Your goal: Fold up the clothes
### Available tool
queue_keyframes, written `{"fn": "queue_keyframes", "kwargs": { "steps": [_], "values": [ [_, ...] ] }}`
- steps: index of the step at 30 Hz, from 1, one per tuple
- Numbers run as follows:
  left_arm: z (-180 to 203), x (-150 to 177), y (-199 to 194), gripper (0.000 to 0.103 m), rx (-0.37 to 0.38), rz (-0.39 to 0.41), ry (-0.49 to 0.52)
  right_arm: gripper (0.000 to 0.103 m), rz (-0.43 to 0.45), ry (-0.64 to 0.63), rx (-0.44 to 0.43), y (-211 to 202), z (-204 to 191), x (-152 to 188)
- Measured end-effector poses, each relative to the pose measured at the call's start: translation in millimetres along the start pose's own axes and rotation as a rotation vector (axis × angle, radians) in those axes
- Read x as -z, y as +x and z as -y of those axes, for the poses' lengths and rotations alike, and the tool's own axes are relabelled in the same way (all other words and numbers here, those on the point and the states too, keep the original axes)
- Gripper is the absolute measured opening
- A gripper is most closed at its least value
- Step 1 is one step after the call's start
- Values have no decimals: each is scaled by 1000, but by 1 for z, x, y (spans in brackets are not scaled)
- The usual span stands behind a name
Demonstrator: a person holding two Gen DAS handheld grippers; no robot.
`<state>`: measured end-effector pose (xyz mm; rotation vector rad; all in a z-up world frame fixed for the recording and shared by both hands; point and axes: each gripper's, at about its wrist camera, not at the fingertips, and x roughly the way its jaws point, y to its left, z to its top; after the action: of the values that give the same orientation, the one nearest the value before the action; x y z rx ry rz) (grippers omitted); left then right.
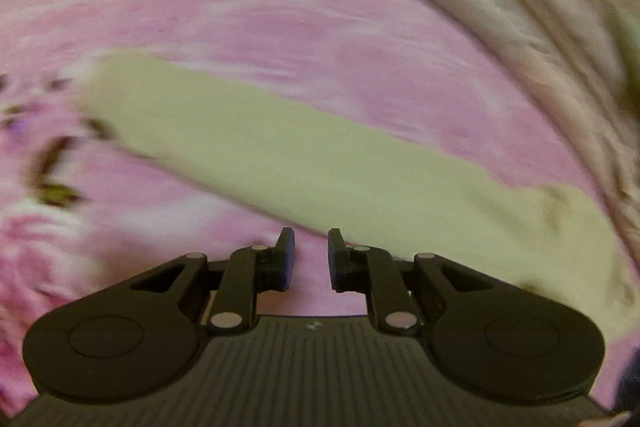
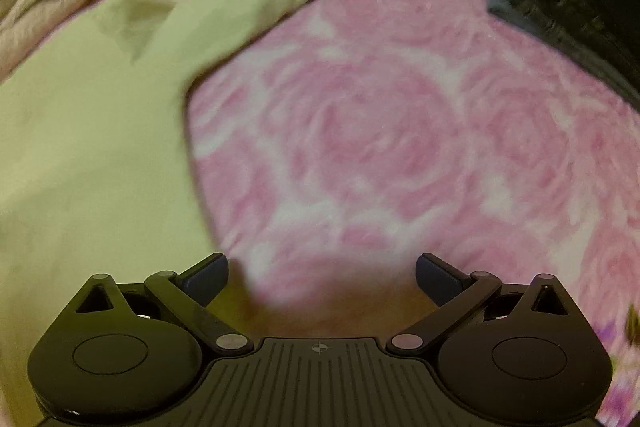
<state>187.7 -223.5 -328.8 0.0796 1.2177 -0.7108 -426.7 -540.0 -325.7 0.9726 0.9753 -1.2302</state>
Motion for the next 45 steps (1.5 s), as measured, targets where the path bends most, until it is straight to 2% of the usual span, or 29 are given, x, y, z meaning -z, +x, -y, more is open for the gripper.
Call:
{"fn": "queue_keyframes", "kwargs": {
  "steps": [2,5,6,8,9,12,15,20,21,22,23,24,26,29,31,32,33,34,35,37,39,42,44,45],
  "values": [
    [34,11,-1,13,87,-1,7,102,44,-6,-18,-2,12,-22],
    [79,28,-1,14,171,-10,-19,102,109,7,-48,-3,30,-60],
    [92,34,-1,15,189,-8,-18,88,127,45,-77,0,41,-77],
    [116,46,1,15,219,-1,-7,67,162,124,-137,8,65,-111],
    [128,52,2,15,233,2,-1,67,172,172,-151,15,76,-126],
    [154,69,10,15,223,-2,30,67,218,308,-196,36,103,-162],
    [167,83,15,15,203,-28,3,67,268,415,-264,55,121,-192],
    [183,95,16,15,176,-41,-14,67,307,492,-350,88,124,-225],
    [186,96,17,15,171,-42,-12,54,314,507,-367,94,124,-231],
    [189,96,17,15,168,-43,-4,29,322,522,-384,101,125,-238],
    [192,97,17,15,166,-44,4,5,302,479,-422,100,122,-241],
    [196,98,17,15,163,-44,12,6,323,416,-423,94,114,-241],
    [202,98,18,15,170,-49,13,5,385,191,-453,65,92,-229],
    [211,100,20,15,183,-58,15,5,438,-157,-484,16,54,-182],
    [218,103,24,15,195,-70,20,6,387,-349,-485,-7,29,-137],
    [222,105,26,15,199,-79,21,7,328,-406,-490,-10,20,-115],
    [224,107,28,15,204,-89,21,32,243,-444,-499,-8,14,-95],
    [226,108,29,15,208,-98,21,55,189,-456,-471,-6,12,-79],
    [227,110,29,15,213,-102,22,94,138,-465,-440,-4,11,-64],
    [227,112,27,15,218,-109,26,94,159,-445,-412,-12,20,-47],
    [222,114,26,15,207,-110,27,90,176,-364,-432,-16,32,-54],
    [212,116,24,15,190,-108,-4,74,211,-296,-470,-18,27,-87],
    [207,120,21,15,189,-107,-33,73,249,-318,-482,-19,12,-107],
    [205,122,20,15,192,-108,-37,72,241,-356,-496,-19,-1,-109]
  ]
}}
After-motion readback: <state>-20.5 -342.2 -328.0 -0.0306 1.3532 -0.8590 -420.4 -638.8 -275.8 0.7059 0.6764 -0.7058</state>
